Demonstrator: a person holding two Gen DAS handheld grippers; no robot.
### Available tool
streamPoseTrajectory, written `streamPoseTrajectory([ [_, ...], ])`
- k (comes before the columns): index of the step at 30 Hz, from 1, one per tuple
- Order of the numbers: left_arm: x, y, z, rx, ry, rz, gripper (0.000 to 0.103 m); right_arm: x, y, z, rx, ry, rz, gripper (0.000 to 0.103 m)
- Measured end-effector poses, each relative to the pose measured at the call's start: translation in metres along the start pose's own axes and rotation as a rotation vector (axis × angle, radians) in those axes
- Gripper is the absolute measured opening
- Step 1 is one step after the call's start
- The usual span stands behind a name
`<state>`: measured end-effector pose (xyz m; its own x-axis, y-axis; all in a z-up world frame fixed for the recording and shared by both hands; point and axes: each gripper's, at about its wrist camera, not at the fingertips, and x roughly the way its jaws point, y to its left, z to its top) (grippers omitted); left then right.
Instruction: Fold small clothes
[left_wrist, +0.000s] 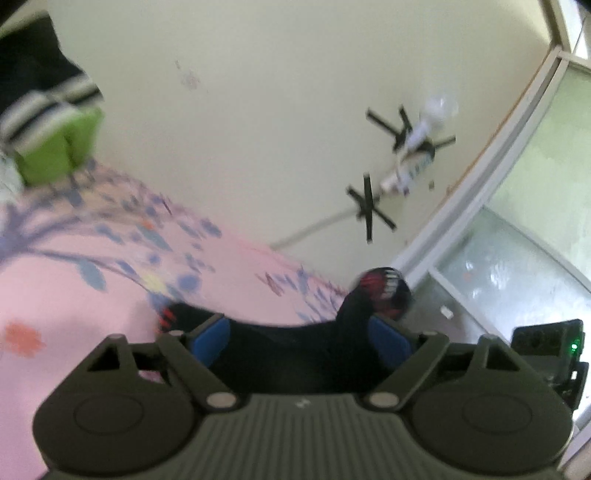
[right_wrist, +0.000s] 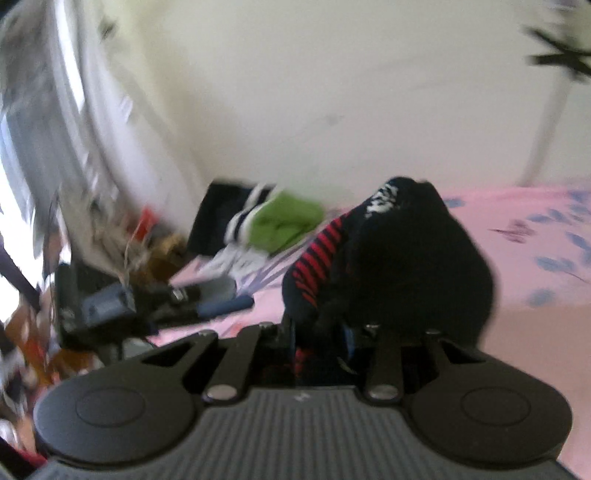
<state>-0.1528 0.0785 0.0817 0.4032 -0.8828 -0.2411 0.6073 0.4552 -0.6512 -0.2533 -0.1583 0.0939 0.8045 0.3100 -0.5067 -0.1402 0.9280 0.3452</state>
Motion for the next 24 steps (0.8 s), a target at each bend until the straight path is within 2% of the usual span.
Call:
streamPoseTrajectory([
  [3,-0.027,0.005,0.005,0.018,-0.057,0.052,0.098,0.06,0.017,0.002,-0.049,0.107,0.008,0.033],
  [5,-0.036,0.011,0.007,0.006,-0.075,0.072,0.1,0.107,0.021,-0.009,-0.085,0.206,-0.024,0.033],
  [6,-0.038,0.015,0.008,-0.006,-0.075,0.079,0.1,0.121,0.022,-0.014,-0.108,0.206,-0.019,0.035],
  [7,-0.037,0.017,0.009,-0.014,-0.072,0.084,0.1,0.122,0.026,-0.014,-0.134,0.169,-0.015,0.056],
  [8,-0.037,0.02,0.009,-0.024,-0.066,0.091,0.101,0.121,0.03,-0.013,-0.146,0.183,0.039,0.082],
  [9,-0.037,0.023,0.009,-0.032,-0.061,0.093,0.103,0.117,0.034,-0.012,-0.15,0.187,0.104,0.088],
  [10,-0.036,0.025,0.009,-0.041,-0.058,0.09,0.103,0.108,0.036,-0.012,-0.165,0.171,0.157,0.086],
  [12,-0.029,0.026,0.009,-0.053,-0.045,0.068,0.103,0.09,0.038,-0.01,-0.217,0.161,0.184,0.076],
  [14,-0.022,0.025,0.007,-0.05,-0.034,0.052,0.103,0.064,0.025,-0.004,-0.224,0.13,0.193,0.061],
  [17,-0.008,0.017,0.003,-0.027,-0.009,0.034,0.103,0.021,0.002,0.009,-0.16,0.022,0.174,0.057],
  [20,0.008,0.005,-0.004,0.019,0.027,0.041,0.103,-0.013,-0.03,0.024,-0.084,-0.106,0.081,0.054],
  [22,0.021,-0.005,-0.011,0.067,0.054,0.07,0.103,-0.018,-0.049,0.033,-0.047,-0.152,-0.014,0.054],
  [23,0.026,-0.008,-0.014,0.087,0.066,0.089,0.101,-0.011,-0.055,0.036,-0.044,-0.156,-0.06,0.053],
  [24,0.032,-0.012,-0.018,0.109,0.085,0.12,0.091,0.0,-0.061,0.039,-0.05,-0.15,-0.106,0.052],
])
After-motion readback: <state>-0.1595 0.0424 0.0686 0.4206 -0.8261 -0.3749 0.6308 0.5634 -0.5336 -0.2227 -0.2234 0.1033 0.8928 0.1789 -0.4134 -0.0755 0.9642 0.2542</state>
